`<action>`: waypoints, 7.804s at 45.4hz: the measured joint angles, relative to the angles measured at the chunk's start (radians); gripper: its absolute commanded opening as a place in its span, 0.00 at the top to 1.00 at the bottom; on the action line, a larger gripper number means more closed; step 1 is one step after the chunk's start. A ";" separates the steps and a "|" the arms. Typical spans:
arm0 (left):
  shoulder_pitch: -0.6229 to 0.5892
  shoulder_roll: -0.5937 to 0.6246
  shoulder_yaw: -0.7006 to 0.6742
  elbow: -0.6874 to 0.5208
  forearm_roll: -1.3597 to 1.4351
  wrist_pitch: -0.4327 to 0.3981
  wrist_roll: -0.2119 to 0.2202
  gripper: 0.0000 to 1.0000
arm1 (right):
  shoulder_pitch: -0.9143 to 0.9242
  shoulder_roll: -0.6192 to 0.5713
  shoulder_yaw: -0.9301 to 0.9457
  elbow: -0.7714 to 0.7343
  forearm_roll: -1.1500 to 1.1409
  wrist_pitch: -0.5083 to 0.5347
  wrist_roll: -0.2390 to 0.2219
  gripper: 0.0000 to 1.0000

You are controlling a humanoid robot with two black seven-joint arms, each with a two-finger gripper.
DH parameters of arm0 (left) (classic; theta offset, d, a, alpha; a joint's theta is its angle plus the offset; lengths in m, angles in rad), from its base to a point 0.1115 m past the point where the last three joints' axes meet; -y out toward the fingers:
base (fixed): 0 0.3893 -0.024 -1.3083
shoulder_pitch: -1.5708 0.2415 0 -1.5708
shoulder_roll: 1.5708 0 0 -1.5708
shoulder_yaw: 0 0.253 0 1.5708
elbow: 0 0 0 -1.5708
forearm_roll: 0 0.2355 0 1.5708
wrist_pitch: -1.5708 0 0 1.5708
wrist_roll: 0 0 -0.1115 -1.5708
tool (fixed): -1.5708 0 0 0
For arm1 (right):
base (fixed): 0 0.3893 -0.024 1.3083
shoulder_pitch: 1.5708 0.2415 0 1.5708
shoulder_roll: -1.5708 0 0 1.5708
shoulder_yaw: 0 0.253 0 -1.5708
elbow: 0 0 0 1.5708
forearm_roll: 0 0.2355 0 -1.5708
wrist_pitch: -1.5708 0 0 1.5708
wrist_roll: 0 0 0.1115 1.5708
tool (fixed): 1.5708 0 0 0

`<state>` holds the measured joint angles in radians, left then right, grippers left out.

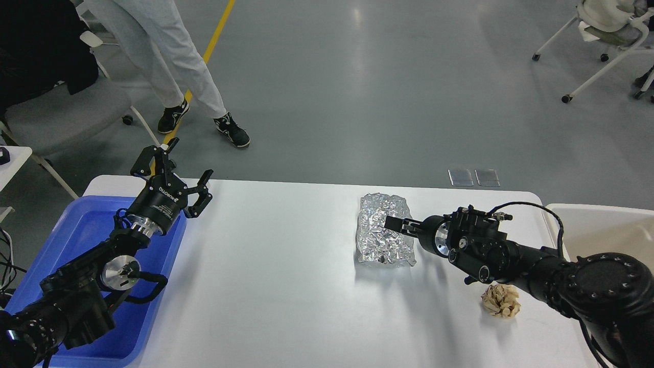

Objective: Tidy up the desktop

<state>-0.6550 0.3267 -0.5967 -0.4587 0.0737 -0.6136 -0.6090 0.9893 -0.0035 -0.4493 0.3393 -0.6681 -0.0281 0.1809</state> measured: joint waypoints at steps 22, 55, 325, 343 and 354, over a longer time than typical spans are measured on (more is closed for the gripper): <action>0.000 0.000 0.000 0.000 0.000 0.000 0.000 0.00 | -0.039 0.003 -0.002 -0.054 -0.001 -0.010 0.021 0.14; 0.000 0.000 0.000 0.000 0.000 0.000 0.000 0.00 | -0.090 0.004 -0.002 -0.113 -0.001 -0.032 0.034 0.22; 0.000 0.000 0.000 0.001 0.000 0.000 0.000 0.00 | 0.021 -0.155 0.922 -0.274 0.777 0.116 0.062 0.01; 0.000 0.000 0.000 0.000 0.000 0.000 0.000 0.00 | -0.001 -0.024 1.108 -0.209 0.908 0.312 0.045 0.01; 0.000 0.000 0.000 0.000 0.000 0.000 0.000 0.00 | -0.072 -0.005 1.132 -0.103 0.929 0.367 0.051 0.00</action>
<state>-0.6550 0.3267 -0.5967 -0.4582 0.0739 -0.6136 -0.6095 0.9173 -0.0089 0.6825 0.2365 0.2612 0.3386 0.2314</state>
